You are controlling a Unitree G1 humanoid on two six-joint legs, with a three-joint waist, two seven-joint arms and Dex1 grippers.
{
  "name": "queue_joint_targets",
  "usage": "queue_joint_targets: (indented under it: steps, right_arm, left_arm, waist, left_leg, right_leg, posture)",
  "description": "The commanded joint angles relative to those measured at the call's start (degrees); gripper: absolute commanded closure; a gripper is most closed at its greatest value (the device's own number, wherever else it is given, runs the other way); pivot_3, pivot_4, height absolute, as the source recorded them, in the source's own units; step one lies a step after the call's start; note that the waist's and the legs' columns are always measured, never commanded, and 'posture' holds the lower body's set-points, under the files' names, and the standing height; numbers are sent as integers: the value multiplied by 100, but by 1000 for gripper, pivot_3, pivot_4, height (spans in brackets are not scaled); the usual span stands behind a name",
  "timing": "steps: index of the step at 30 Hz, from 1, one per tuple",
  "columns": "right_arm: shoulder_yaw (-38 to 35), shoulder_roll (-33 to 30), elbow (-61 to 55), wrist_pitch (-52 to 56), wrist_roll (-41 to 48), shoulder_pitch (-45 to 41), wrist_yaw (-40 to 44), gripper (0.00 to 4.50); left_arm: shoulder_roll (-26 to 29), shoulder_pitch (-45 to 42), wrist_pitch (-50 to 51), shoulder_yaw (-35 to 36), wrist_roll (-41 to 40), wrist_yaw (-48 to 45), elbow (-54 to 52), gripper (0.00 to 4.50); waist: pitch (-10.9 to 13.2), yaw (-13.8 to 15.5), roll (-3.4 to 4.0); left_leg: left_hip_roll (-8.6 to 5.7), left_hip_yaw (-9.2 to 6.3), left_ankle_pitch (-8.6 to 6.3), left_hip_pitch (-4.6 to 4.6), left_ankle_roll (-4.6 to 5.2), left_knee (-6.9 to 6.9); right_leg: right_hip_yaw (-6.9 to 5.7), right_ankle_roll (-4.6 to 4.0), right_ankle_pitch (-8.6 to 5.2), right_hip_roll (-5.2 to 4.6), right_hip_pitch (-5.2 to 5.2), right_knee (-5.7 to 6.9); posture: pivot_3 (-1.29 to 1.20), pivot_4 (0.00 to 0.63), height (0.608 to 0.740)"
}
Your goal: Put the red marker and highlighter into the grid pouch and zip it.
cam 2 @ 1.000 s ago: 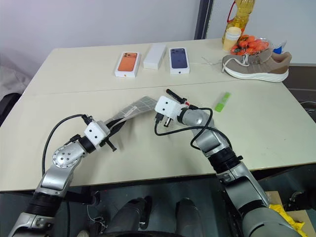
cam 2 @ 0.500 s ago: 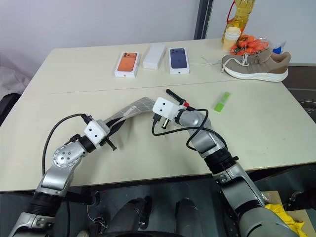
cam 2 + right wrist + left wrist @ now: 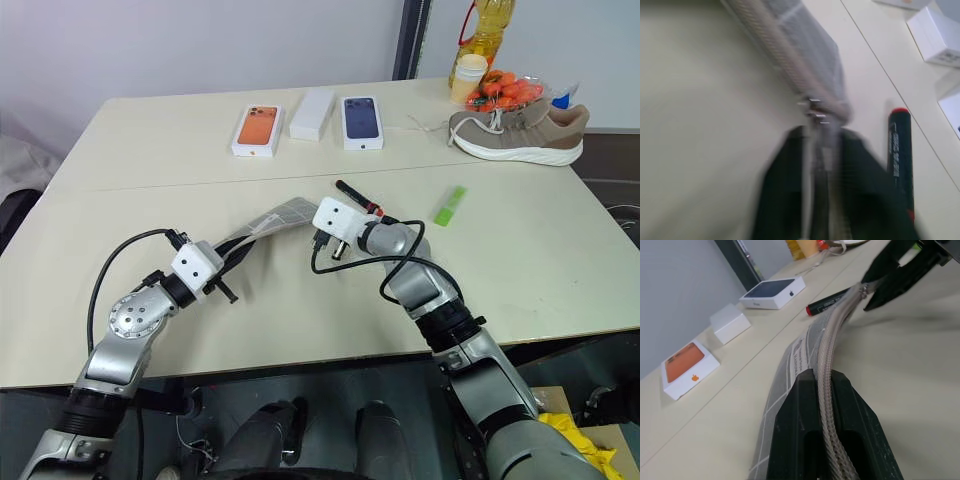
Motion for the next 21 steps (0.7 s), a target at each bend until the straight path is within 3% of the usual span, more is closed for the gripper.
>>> queue_joint_targets:
  steps: [1,9,10,11,15,21]
  right_arm:
    - [-102,48,-235,14,8,-153,-36,4430]
    - [-107,65,-218,140,-33,-134,-77,4430]
    - [-145,42,-228,169,-7,-137,-59,3879]
    - [-155,3,-234,157,-11,-142,-51,3615]
    - [-142,-141,-275,113,-45,-109,-21,1544]
    - [-227,-162,-312,160,46,-76,-42,1544]
  left_arm:
    - [-3,-77,-89,50,23,57,-243,4500]
    - [11,-87,-116,74,34,60,-198,4500]
    - [18,-77,-123,84,29,58,-193,4500]
    - [25,-70,-131,95,25,56,-185,4500]
    - [34,-44,-153,110,21,59,-166,4500]
    - [22,-50,-184,102,31,70,-122,4500]
  waist:
    - [0,-1,0]
    - [0,-1,0]
    - [0,-1,0]
    - [0,-1,0]
    - [0,0,0]
    - [0,0,0]
  left_leg:
    - [0,0,0,0,0,0]
    - [0,0,0,0,0,0]
    - [0,0,0,0,0,0]
    - [0,0,0,0,0,0]
    - [0,0,0,0,0,0]
    - [0,0,0,0,0,1]
  right_leg:
    - [0,0,0,0,0,0]
    - [0,0,0,0,0,0]
    - [0,0,0,0,0,0]
    - [0,0,0,0,0,0]
    - [0,0,0,0,0,0]
    - [0,0,0,0,0,0]
  posture:
    - [0,150,740]
    - [0,150,740]
    - [0,150,740]
    - [0,150,740]
    - [0,150,740]
    - [0,150,740]
